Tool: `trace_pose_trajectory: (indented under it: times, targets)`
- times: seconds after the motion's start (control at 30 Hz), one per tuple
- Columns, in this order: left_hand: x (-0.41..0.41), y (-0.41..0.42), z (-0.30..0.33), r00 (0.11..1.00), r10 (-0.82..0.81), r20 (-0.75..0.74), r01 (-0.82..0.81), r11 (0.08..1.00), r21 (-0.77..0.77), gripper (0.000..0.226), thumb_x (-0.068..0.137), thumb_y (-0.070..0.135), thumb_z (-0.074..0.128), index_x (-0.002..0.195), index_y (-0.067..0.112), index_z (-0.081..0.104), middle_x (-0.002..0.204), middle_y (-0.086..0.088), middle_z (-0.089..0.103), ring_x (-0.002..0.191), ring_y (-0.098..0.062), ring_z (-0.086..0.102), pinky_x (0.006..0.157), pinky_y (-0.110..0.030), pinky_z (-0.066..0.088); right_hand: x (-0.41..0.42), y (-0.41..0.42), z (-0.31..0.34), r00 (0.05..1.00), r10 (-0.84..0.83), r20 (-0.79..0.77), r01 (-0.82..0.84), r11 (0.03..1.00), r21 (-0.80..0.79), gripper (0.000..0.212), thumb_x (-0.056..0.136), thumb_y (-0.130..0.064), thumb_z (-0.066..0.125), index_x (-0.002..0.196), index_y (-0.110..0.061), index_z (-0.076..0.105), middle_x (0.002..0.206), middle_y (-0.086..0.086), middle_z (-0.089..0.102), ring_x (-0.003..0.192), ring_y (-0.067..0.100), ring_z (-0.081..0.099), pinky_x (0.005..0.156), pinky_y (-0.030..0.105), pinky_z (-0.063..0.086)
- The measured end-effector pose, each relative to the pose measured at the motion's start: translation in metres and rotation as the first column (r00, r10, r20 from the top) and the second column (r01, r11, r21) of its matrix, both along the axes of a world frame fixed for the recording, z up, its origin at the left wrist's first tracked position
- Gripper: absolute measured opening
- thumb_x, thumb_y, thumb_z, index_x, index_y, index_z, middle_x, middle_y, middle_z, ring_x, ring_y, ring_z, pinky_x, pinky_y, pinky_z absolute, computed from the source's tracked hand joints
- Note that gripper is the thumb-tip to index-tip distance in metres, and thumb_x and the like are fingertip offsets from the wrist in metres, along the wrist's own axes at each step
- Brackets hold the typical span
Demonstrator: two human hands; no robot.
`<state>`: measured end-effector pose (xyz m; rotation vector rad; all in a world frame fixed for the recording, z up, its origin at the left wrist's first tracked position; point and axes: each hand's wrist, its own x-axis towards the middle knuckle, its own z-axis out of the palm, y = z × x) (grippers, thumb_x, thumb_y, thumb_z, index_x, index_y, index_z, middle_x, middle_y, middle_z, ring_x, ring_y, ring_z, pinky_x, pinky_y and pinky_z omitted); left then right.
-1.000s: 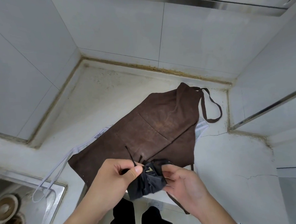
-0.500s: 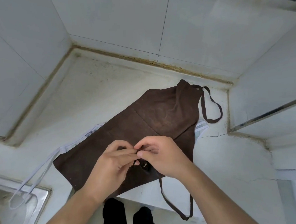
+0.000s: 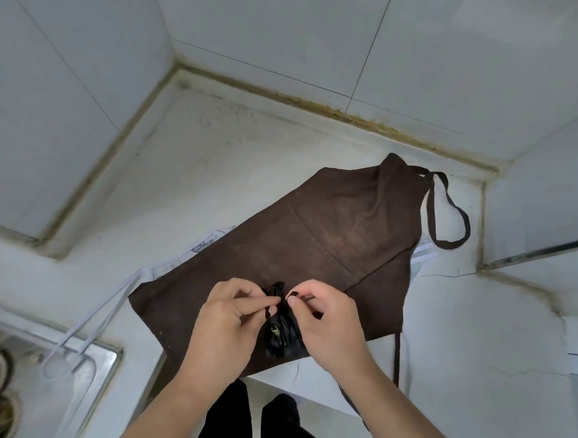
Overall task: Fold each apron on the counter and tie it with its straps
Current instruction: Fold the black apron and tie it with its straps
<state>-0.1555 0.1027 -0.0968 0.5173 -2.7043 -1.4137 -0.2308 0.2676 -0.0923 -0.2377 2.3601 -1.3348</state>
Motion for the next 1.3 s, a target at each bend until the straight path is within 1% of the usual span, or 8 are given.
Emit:
trace_pose_trajectory:
  times: [0.13, 0.37, 0.53, 0.63, 0.8, 0.93, 1.07, 1.3]
  targets:
    - [-0.006, 0.004, 0.011, 0.996, 0.087, 0.000, -0.086, 0.994, 0.068, 0.030, 0.087, 0.006, 0.082, 0.100, 0.033, 0.085, 0.096, 0.019, 0.067, 0.091, -0.006, 0.067, 0.074, -0.004, 0.044, 0.004, -0.008, 0.001, 1.000, -0.026, -0.007, 0.026, 0.999, -0.033, 0.013, 0.099, -0.018, 0.066, 0.091, -0.025, 0.073, 0.083, -0.011, 0.073, 0.084, 0.014, 0.072, 0.074, 0.034, 0.060]
    - [-0.016, -0.002, -0.006, 0.994, 0.097, 0.046, -0.096, 0.995, -0.026, 0.021, 0.085, 0.013, 0.086, 0.098, 0.030, 0.086, 0.088, 0.024, 0.075, 0.091, 0.004, 0.069, 0.082, -0.004, 0.048, 0.005, -0.014, -0.022, 0.998, -0.057, 0.010, 0.058, 0.998, -0.023, 0.016, 0.096, -0.014, 0.068, 0.089, -0.028, 0.072, 0.091, -0.011, 0.069, 0.087, 0.014, 0.070, 0.077, 0.029, 0.059]
    - [-0.017, 0.002, -0.006, 0.930, 0.301, 0.212, -0.351, 0.898, 0.267, 0.015, 0.084, 0.018, 0.086, 0.073, 0.022, 0.077, 0.073, 0.005, 0.074, 0.067, -0.011, 0.069, 0.065, -0.021, 0.055, 0.003, -0.019, -0.029, 0.978, -0.096, 0.183, 0.103, 0.994, -0.030, 0.016, 0.100, -0.019, 0.065, 0.089, -0.029, 0.071, 0.086, -0.009, 0.074, 0.085, 0.011, 0.072, 0.075, 0.029, 0.061]
    - [-0.015, 0.002, -0.007, 0.913, 0.312, 0.264, -0.391, 0.854, 0.343, 0.018, 0.086, 0.014, 0.085, 0.073, 0.014, 0.072, 0.068, -0.006, 0.071, 0.054, -0.008, 0.060, 0.054, -0.017, 0.050, 0.003, -0.021, -0.027, 0.975, -0.084, 0.207, 0.093, 0.995, -0.034, 0.016, 0.100, -0.019, 0.065, 0.089, -0.029, 0.071, 0.085, -0.010, 0.074, 0.085, 0.009, 0.072, 0.069, 0.023, 0.060]
    - [-0.015, 0.002, -0.006, 0.949, 0.198, 0.245, -0.279, 0.890, 0.361, 0.021, 0.095, 0.014, 0.075, 0.079, 0.025, 0.080, 0.076, 0.004, 0.075, 0.068, -0.012, 0.070, 0.065, -0.023, 0.059, 0.002, -0.019, -0.026, 0.977, -0.074, 0.201, 0.082, 0.996, -0.030, 0.016, 0.100, -0.018, 0.065, 0.091, -0.029, 0.072, 0.088, -0.010, 0.075, 0.087, 0.008, 0.073, 0.073, 0.020, 0.058]
    - [-0.016, 0.004, -0.009, 0.976, 0.080, 0.204, -0.122, 0.971, 0.204, 0.017, 0.098, 0.020, 0.072, 0.088, 0.032, 0.078, 0.081, 0.016, 0.075, 0.078, -0.009, 0.071, 0.069, -0.021, 0.056, 0.002, -0.021, -0.026, 0.975, -0.085, 0.207, 0.092, 0.995, -0.024, 0.017, 0.101, -0.018, 0.065, 0.092, -0.029, 0.074, 0.086, -0.013, 0.075, 0.086, 0.006, 0.073, 0.075, 0.023, 0.061]
    - [-0.021, 0.003, -0.014, 0.972, 0.097, 0.214, -0.113, 0.992, 0.063, 0.016, 0.097, 0.024, 0.072, 0.084, 0.032, 0.075, 0.075, 0.022, 0.071, 0.075, -0.002, 0.068, 0.065, -0.012, 0.049, 0.004, -0.021, -0.032, 0.994, -0.072, 0.086, 0.072, 0.997, 0.002, 0.017, 0.097, -0.014, 0.068, 0.088, -0.027, 0.075, 0.087, -0.013, 0.073, 0.084, 0.009, 0.072, 0.074, 0.025, 0.059]
    - [-0.022, -0.008, -0.019, 0.955, -0.045, 0.294, 0.022, 0.996, 0.081, 0.018, 0.096, 0.024, 0.072, 0.083, 0.034, 0.079, 0.074, 0.017, 0.073, 0.070, -0.011, 0.068, 0.064, -0.021, 0.052, 0.001, -0.016, -0.037, 0.978, 0.023, -0.209, -0.024, 1.000, 0.001, 0.022, 0.091, 0.001, 0.069, 0.080, -0.015, 0.078, 0.128, -0.019, 0.060, 0.105, 0.008, 0.067, 0.085, 0.014, 0.051]
